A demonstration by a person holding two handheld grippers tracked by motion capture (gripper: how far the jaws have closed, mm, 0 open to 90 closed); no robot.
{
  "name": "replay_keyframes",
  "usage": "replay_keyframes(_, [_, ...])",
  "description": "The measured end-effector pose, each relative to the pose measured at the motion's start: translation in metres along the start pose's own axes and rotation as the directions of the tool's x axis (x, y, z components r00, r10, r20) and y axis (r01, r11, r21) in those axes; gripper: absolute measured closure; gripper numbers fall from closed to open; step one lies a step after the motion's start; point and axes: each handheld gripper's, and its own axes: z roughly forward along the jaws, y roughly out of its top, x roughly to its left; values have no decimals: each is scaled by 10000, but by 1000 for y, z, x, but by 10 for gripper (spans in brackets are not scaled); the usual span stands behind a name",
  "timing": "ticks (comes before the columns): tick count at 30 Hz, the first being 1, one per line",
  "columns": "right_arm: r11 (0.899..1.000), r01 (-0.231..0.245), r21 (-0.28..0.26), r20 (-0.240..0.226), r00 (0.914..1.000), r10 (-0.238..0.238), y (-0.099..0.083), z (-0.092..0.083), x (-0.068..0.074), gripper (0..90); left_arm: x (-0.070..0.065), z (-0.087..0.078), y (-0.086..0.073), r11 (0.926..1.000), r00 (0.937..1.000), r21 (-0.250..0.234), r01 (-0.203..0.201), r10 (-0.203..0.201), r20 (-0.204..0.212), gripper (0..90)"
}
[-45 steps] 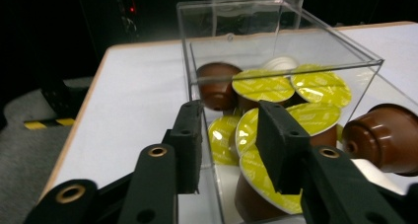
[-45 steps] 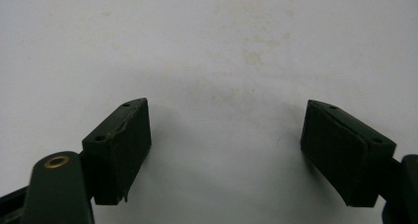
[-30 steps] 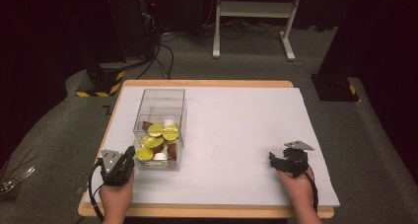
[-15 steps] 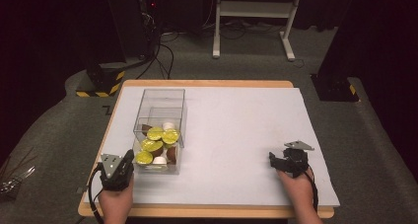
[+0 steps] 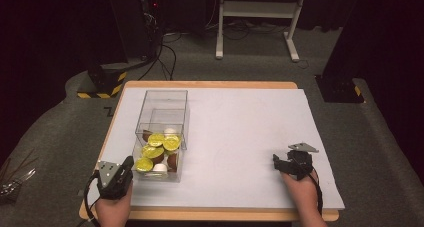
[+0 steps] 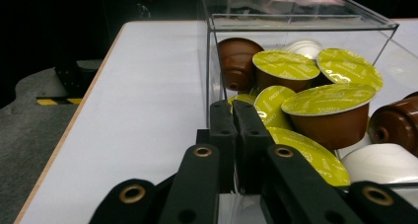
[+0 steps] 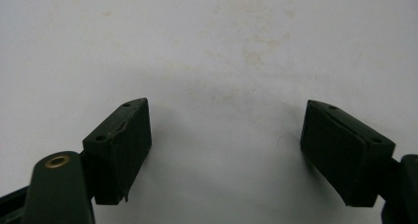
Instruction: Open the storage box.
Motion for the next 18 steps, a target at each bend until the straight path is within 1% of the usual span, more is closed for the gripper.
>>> replay_keyframes(1, [10000, -3, -1, 1, 10000, 3, 0, 0, 0, 197, -1, -2, 2, 9999, 9998, -17, -162, 162, 122, 796])
replay_keyframes(2, [10000, -5, 1, -2, 10000, 5, 0, 0, 0, 197, -1, -3, 3, 9997, 9995, -112, -204, 206, 222, 755])
replay_keyframes(4, [10000, -4, -1, 0, 10000, 4, 0, 0, 0, 197, -3, -5, 8, 9994, 9988, -205, -284, 292, 401, 709])
replay_keyframes(9, [10000, 9, -6, 8, 10000, -9, 0, 0, 0, 198, -2, -8, 17, 9986, 9971, -330, -403, 423, 640, 659])
replay_keyframes(11, [10000, -39, 8, -1, 10000, 39, 0, 0, 0, 197, 2, -7, 21, 9984, 9968, -303, -468, 486, 634, 646])
replay_keyframes(13, [10000, -26, 3, -9, 10000, 26, 0, 0, 0, 198, 8, -4, 25, 9988, 9975, -238, -419, 432, 565, 625])
replay_keyframes(18, [10000, -62, 17, -40, 10000, 62, 0, 0, 0, 199, 26, 2, 31, 9992, 9988, -276, -284, 294, 380, 601])
